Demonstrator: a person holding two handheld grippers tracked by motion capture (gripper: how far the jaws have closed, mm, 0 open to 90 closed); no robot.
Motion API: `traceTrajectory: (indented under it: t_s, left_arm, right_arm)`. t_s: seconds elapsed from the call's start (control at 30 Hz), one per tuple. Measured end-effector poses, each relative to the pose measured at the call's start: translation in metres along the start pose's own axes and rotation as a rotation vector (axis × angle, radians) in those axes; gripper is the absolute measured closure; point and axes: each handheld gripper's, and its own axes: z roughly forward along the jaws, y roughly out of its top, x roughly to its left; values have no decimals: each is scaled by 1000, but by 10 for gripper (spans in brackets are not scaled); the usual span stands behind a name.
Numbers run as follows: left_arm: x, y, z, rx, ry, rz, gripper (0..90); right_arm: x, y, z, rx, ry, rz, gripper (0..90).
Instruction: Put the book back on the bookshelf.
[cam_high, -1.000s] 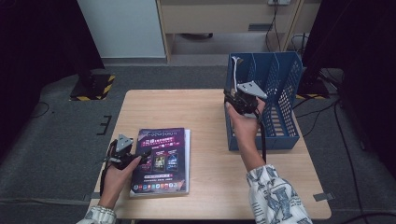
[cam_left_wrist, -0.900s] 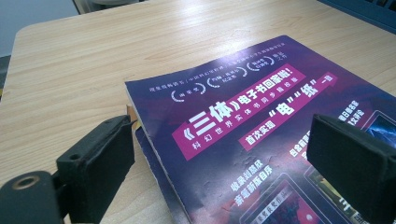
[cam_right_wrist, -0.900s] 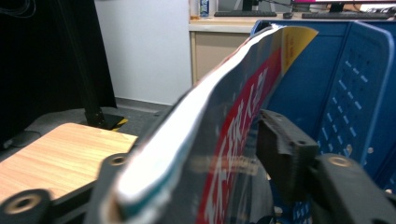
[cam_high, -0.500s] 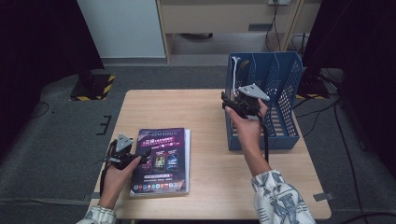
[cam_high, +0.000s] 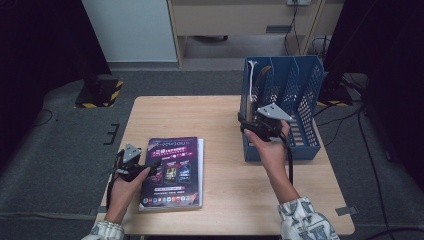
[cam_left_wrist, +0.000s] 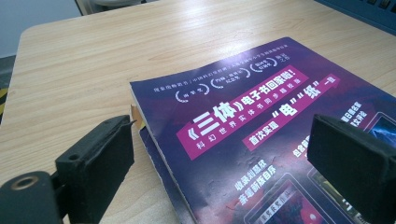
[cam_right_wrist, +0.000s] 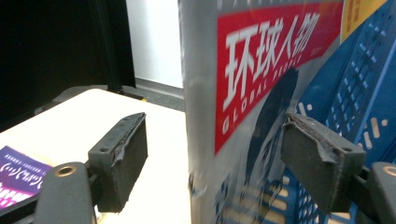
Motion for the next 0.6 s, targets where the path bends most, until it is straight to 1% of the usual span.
traceTrajectory:
  t_s: [0.07,0.1,0.17,0.27,0.3,0.4,0.47,0.53,0.6]
  left_arm:
    - [0,0,-1,-4,0,3,70]
    - [0,0,-1,-6,-1,2,70]
    - [0,0,0,-6,-4,1,70]
    - [0,-1,-1,-6,-6,-1,69]
    - [0,-1,-1,-8,-7,-3,69]
    - [0,0,-1,-11,-6,-3,70]
    - [1,-1,-2,-10,-5,-1,69]
    - [1,-1,-2,-10,-4,-4,70]
    - [1,-1,-3,-10,-4,-5,70]
  right_arm:
    - [0,-2,-1,3,5,2,220]
    - [1,-7,-4,14,18,11,211]
    - [2,-9,-5,10,19,11,211]
    - [4,-16,-8,22,29,-12,199]
    - [6,-19,-9,35,37,-22,192]
    - [6,-20,-12,42,47,-17,189]
    - [8,-23,-16,43,50,-28,188]
    - [8,-27,-20,44,44,-39,189]
    - [9,-34,-25,48,41,-39,195]
